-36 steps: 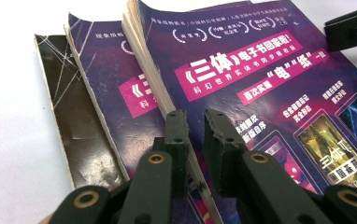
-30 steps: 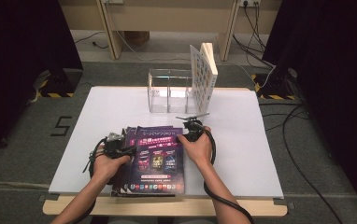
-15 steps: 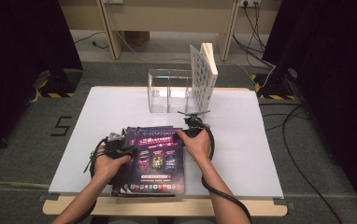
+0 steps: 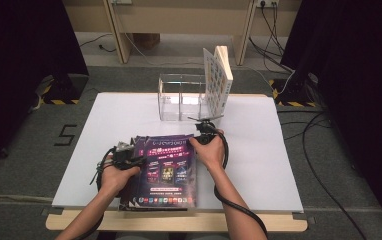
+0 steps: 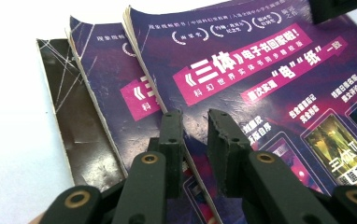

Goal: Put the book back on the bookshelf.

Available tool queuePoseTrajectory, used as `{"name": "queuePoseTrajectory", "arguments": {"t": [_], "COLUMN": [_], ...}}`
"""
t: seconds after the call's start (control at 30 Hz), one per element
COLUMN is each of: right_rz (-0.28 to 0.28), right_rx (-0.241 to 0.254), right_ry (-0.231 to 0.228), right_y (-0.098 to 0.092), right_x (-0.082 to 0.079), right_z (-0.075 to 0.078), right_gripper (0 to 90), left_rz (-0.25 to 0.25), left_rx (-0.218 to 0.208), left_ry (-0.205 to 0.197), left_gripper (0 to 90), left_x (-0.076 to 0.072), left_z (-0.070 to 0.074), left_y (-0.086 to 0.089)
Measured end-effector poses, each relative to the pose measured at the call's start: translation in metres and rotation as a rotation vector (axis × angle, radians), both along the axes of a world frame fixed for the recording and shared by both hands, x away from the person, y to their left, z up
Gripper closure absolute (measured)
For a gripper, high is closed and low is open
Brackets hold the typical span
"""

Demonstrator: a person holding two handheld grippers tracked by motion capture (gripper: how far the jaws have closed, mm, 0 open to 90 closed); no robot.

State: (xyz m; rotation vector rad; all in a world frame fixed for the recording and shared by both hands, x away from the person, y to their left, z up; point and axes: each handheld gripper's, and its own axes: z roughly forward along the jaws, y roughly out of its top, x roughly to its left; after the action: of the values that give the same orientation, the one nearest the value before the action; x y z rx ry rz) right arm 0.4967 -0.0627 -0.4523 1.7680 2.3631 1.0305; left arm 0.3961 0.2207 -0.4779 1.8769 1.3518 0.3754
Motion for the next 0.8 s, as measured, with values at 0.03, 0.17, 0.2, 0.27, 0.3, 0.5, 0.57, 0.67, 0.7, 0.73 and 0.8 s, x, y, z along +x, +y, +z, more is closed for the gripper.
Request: {"name": "queuePoseTrajectory", "arguments": {"t": [0.03,0.17,0.2,0.27,0.3,0.5,0.57,0.67,0.7,0.73,0.8], "right_rz": [-0.004,-0.002,-0.002,-0.001,0.001,0.016,0.037,0.042,0.043,0.040,0.050], "right_rx": [0.013,0.057,0.057,0.072,0.065,0.046,0.067,0.055,0.054,0.063,0.051], "right_ry": [0.000,0.001,0.001,-0.004,-0.009,0.002,0.034,0.036,0.050,0.060,0.058], "right_y": [-0.001,-0.002,-0.002,-0.001,0.002,0.005,0.006,0.007,0.006,0.006,0.006], "right_x": [-0.001,0.000,0.000,0.002,0.004,0.010,0.012,0.012,0.013,0.015,0.018], "right_z": [0.002,0.007,0.007,0.006,0.006,0.003,0.000,-0.002,-0.002,-0.003,-0.005], "right_gripper": [66.1,67.1,67.1,65.8,64.6,63.8,63.9,63.4,63.3,63.2,61.5], "left_rz": [0.000,0.003,0.003,0.006,0.008,0.005,0.008,0.008,0.011,0.012,0.011], "left_rx": [0.000,0.004,0.004,0.001,0.001,0.002,0.000,-0.001,-0.001,-0.002,-0.001], "left_ry": [0.000,-0.001,-0.001,-0.002,-0.004,0.001,0.000,-0.001,-0.001,-0.001,-0.003], "left_gripper": [75.2,75.3,75.3,75.2,75.1,75.1,75.1,75.1,75.1,75.2,75.1], "left_x": [0.000,0.000,0.000,0.000,0.000,0.000,0.000,0.000,0.000,0.000,-0.001], "left_z": [0.000,0.000,0.000,0.000,0.000,0.000,0.000,0.000,0.000,0.000,0.000], "left_y": [0.000,0.000,0.000,0.000,0.000,0.001,0.001,0.001,0.001,0.001,0.001]}}
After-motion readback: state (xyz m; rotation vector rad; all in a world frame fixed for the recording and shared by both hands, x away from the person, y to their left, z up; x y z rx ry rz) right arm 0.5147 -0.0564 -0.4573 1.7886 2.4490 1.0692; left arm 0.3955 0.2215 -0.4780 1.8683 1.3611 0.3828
